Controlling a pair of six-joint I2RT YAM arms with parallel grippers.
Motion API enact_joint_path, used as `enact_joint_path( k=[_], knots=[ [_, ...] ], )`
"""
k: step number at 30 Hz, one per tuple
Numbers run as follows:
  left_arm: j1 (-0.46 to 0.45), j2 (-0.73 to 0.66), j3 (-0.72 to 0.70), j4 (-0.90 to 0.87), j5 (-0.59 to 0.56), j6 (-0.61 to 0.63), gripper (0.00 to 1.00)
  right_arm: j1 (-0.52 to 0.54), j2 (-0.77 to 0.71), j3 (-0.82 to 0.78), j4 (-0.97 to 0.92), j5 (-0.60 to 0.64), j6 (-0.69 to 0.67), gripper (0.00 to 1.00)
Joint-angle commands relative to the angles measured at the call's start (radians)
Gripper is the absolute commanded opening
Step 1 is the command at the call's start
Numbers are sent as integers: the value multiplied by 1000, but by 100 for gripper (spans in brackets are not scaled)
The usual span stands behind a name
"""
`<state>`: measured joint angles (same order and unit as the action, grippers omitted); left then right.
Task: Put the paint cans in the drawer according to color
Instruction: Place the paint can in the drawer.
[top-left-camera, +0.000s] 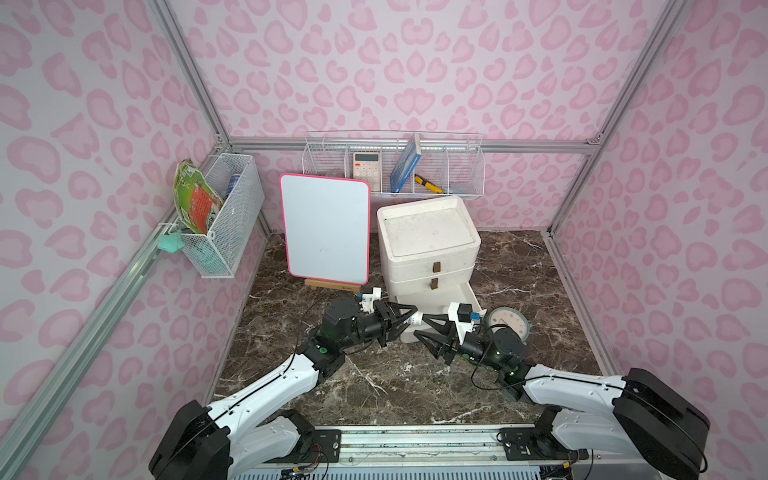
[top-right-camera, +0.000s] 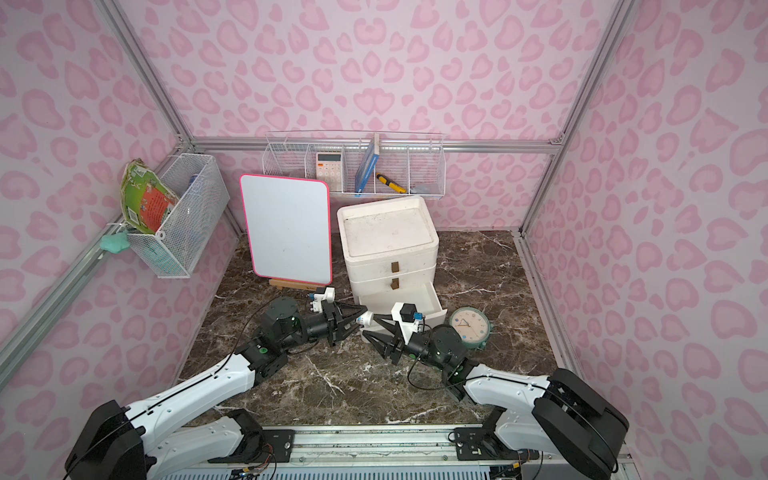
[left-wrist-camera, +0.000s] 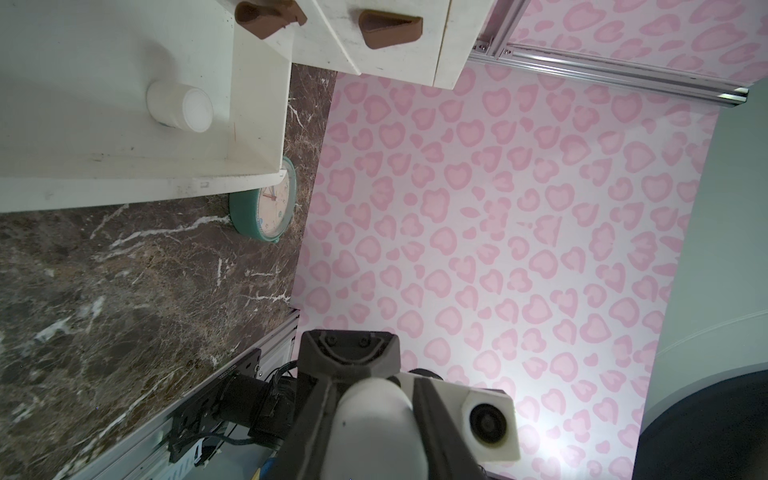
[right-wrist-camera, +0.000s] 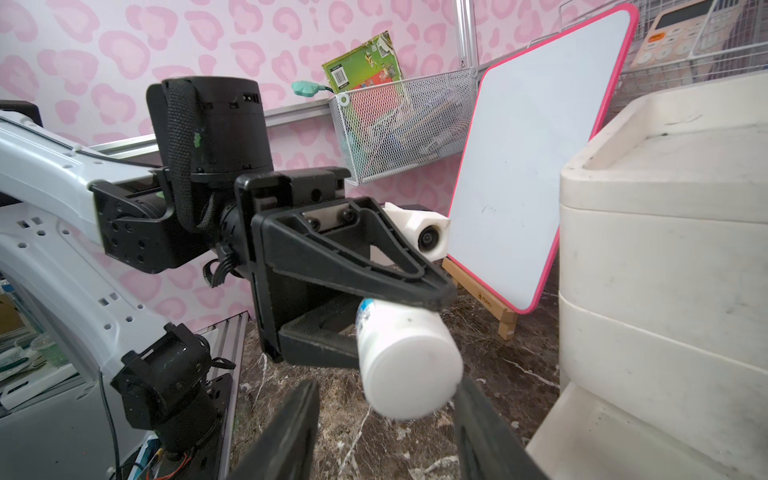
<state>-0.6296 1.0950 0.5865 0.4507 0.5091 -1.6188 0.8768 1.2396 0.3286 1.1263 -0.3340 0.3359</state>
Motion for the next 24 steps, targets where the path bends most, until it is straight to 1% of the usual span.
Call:
enact_joint_path(
  k=[1, 7, 9, 11, 16, 17, 20, 23, 24],
  knots=[
    [-1, 6, -5, 48, 17, -4, 27, 2, 18, 17, 107, -37, 18, 54],
    [-1, 5, -13, 64, 16, -15, 27, -12, 53, 20, 182, -30, 53, 56],
    [-1, 4, -17, 65, 14, -17, 27, -15, 62, 20, 201, -38, 61, 55],
    [-1, 2, -18, 65, 10, -19, 26, -19, 70, 22, 211, -46, 67, 50],
    [1, 8, -20, 81, 11, -27, 26, -20, 93, 25, 230, -57, 79, 34],
    [1, 8, -21, 81, 12, -28, 26, -21, 99, 26, 236, -56, 81, 33],
    [0, 7, -25, 81, 14, -29, 26, -23, 111, 28, 245, -51, 93, 35],
    [0, 2, -25, 79, 10, -28, 28, -24, 120, 33, 242, -50, 101, 26],
    [0, 0, -25, 76, 7, -22, 31, -26, 121, 35, 239, -51, 104, 23]
  ],
)
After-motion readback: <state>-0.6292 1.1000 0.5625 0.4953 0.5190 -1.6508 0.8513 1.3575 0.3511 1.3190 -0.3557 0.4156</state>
